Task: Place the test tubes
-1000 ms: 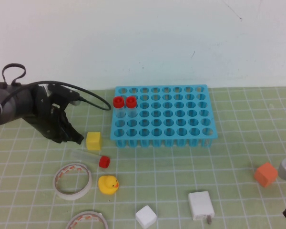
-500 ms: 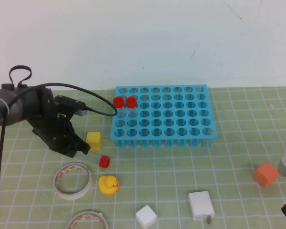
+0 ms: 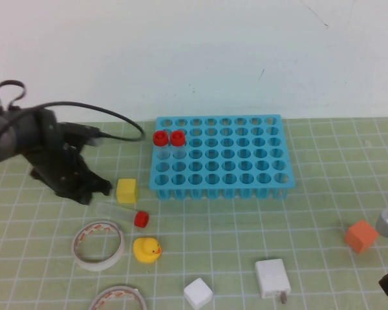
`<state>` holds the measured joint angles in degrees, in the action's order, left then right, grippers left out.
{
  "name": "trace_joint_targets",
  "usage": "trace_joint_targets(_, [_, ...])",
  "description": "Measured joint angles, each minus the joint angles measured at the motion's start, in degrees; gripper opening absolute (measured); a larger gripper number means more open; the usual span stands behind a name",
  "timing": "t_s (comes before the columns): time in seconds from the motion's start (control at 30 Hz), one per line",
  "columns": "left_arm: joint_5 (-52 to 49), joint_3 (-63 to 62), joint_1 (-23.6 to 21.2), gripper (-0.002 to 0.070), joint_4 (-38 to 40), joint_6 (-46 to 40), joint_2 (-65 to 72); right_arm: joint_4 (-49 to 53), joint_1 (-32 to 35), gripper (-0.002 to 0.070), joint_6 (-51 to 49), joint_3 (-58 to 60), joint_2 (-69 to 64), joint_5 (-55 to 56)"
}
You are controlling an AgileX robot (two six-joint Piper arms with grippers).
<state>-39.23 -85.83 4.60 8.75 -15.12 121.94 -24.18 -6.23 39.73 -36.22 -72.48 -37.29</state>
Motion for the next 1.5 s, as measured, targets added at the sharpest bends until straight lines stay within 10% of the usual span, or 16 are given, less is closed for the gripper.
trace_joint_targets(1.03, [-2.00, -0.58, -1.63, -0.0001, 11.93, -9.28, 4.47, -1.67, 0.00, -0.0001, 0.00, 0.00, -0.09, 0.00])
trace_joint_targets(1.5, [-8.94, -0.58, 11.58, -0.0001, 21.29, -20.49, 4.57, -4.77, 0.00, -0.0001, 2.67, 0.00, -0.09, 0.14])
